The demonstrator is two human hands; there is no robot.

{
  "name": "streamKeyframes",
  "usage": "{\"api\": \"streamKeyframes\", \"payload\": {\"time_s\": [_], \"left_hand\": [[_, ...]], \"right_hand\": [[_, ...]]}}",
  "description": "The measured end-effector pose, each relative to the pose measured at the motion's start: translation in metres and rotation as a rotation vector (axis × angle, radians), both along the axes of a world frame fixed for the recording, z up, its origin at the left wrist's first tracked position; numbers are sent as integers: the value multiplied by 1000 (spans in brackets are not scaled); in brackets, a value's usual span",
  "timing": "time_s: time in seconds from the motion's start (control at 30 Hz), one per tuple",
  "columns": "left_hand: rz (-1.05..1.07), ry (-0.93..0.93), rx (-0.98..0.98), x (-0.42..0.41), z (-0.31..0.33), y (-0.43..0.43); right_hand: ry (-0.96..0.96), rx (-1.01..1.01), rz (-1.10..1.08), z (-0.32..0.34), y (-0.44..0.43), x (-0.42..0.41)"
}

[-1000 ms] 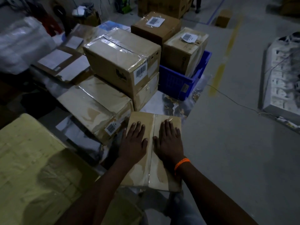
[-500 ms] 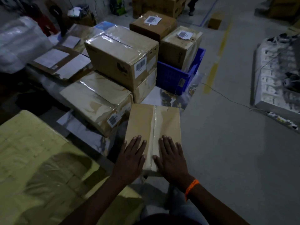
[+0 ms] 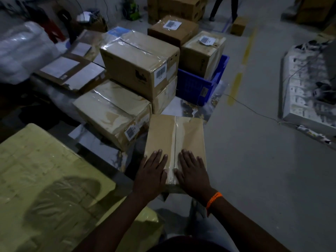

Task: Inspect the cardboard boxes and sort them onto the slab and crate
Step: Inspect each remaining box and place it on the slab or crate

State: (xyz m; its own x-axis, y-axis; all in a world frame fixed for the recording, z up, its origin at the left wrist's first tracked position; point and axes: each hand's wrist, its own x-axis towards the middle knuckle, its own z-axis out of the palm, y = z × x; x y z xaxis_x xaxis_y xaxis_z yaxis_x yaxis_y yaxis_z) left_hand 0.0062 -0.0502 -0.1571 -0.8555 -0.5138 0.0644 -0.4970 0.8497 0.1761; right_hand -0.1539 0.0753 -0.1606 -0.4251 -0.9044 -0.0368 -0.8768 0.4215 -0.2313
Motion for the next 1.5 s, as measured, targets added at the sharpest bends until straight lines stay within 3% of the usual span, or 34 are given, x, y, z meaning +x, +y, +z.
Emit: {"api": "streamKeyframes", "payload": {"time_s": [0.13,0.23,0.3,0.4,0.5,0.67,0.73,0.87,1.13,1.33,1.5], "left_hand": [[77,76,183,-2,5,-4],[342,157,588,-20,32,-21],[476,279,828,-34,48,-45],[514,316,833,-47,53,-72],[561,365,1021,-56,65,-78],[700,619,1484,-52,94,-80],[708,694,1580,-51,99,-88],[609,761,1634,-55,117,-93],[567,964,1551,-40,119,-83],[579,1143,1532,-28,116,-66],[591,1142,1538,-22,109,-51]], "right_hand": [[-139,-97,-42,8,-1,-11],[-273,-169,-282,13,-7,-47],[-505,-139,-448,22,-19,-82],[-900,-155,-561,49,-34,-112],[-1215,-239,-650,66,-36,-116],[-1351,-398,-676,81,-19,-120],[-1427,-498,-676,92,-13,-124],[-1570,-676,-690,112,-6,-131],[-1716,-759,-626,121,8,-124],[-1642,-846,-500,123,8,-107],[-1614,-910,-565,113,12,-95]]}}
